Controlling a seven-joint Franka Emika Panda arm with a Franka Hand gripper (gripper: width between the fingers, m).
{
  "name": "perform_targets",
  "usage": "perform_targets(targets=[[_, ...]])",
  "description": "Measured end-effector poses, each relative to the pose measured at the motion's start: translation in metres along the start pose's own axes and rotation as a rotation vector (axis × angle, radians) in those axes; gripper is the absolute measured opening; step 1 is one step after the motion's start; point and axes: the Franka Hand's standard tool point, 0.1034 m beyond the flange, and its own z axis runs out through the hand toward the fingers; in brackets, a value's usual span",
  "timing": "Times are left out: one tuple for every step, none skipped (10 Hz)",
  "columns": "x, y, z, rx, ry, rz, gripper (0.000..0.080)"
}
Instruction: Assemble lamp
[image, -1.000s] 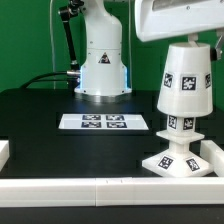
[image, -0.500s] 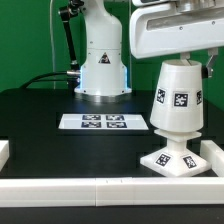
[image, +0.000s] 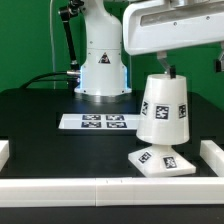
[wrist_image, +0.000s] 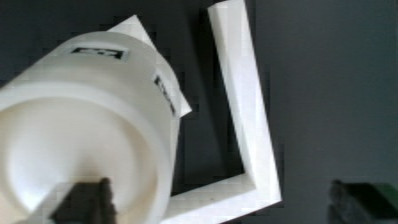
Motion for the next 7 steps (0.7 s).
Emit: perform_targets(targets=[[0.001, 0.005, -0.002, 0.000, -0.004, -0.009, 0.0673], [0.002, 0.012, -0.005, 0.001, -0.006, -0.022, 0.0692], [0.001, 0.016, -0.007, -0.004, -0.009, -0.033, 0.0692], [-0.003, 0.015, -0.011, -0.020, -0.016, -0.053, 0.0698], [-0.012, 0.012, -0.010, -0.056, -0.016, -0.064, 0.0698], [-0.027, 0.007, -0.004, -0.071, -0.024, -0.074, 0.0699], [-0.038, 0.005, 0.002, -0.080, -0.021, -0.083, 0.0699]])
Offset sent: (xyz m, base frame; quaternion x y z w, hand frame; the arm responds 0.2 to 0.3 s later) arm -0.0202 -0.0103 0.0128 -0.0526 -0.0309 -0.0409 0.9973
